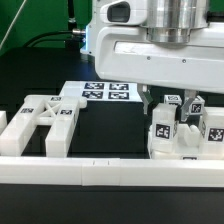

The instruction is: Assemble chair

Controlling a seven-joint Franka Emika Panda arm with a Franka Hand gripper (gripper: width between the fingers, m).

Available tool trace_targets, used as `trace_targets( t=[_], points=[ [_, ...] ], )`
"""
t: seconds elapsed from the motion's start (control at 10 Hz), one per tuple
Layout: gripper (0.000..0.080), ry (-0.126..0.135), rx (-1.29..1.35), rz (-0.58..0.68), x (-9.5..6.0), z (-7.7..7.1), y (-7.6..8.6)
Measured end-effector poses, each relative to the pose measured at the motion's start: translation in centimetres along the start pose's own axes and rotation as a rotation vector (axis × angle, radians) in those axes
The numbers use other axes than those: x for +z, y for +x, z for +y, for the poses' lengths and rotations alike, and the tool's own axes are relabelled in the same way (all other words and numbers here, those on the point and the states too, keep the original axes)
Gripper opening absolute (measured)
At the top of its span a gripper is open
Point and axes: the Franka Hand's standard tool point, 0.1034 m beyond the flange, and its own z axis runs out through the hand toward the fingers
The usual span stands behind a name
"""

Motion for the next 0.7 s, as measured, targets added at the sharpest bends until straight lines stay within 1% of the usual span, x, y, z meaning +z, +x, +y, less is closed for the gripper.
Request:
trace_targets(
  t=[0.3, 0.5, 0.6, 0.7],
  points=[
    [0.0289, 0.014, 0.366, 0.009, 0.09, -0.11, 0.05],
    [0.0289, 0.011, 0.525, 0.004, 0.11, -0.09, 0.08],
    [0.0289, 0.012, 0.562, 0.003, 0.12, -0.10, 0.08],
    [0.0361, 0.015, 0.604, -0.001, 0.13, -0.15, 0.03]
  ],
)
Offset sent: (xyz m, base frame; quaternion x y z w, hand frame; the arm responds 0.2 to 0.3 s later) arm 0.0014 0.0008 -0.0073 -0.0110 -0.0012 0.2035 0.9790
